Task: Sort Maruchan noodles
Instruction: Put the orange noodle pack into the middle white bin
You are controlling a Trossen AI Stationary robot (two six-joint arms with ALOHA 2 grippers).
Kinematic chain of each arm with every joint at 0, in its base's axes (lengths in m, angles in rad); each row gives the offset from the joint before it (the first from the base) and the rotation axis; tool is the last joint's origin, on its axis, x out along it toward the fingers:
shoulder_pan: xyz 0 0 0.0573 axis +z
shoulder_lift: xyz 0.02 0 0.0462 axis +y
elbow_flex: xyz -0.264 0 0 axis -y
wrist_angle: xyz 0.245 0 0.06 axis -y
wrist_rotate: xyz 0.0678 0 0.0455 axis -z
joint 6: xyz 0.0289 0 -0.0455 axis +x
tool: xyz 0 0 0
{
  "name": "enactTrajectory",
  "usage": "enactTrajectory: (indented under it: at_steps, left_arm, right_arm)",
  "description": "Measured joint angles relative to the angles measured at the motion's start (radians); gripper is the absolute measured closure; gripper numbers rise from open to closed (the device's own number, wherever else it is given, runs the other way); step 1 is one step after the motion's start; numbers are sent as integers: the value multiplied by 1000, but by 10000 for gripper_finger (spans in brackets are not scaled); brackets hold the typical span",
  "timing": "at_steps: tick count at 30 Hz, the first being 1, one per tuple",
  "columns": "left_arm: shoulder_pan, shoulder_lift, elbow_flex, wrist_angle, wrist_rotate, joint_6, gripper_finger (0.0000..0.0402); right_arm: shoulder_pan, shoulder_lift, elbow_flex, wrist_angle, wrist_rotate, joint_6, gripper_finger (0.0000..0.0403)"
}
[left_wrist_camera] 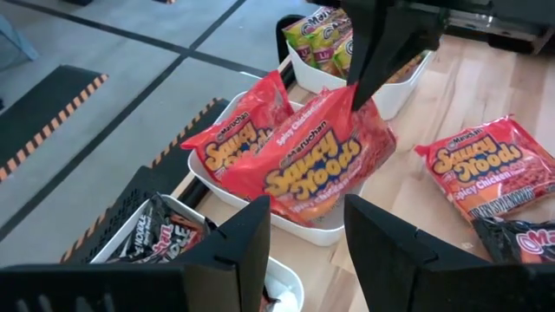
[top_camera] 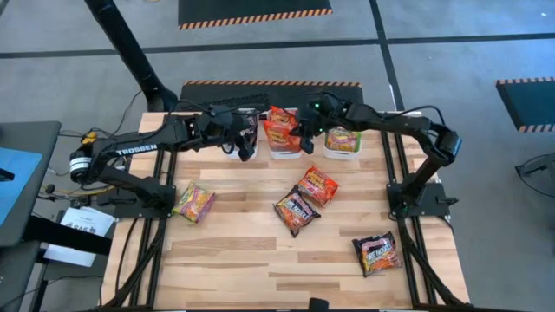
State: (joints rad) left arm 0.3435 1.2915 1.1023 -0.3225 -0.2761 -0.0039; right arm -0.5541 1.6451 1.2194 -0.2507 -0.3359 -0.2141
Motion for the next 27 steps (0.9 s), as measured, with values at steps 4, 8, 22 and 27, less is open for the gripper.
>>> enactTrajectory:
  at_steps: [4,8,22,27]
  left_arm:
    - [5,0,0,0,2,9,264]
    - [14,1,-1,0,2,18,264]
    - [21,1,-1,-2,10,30,264]
    - [21,1,-1,-2,9,30,264]
  right_arm:
    - [13,0,0,54,63,-7,393]
    - [8,1,0,40,78,-20,393]
    - [55,89,0,-39,206,11,372]
    - [59,76,0,-94,252,41,336]
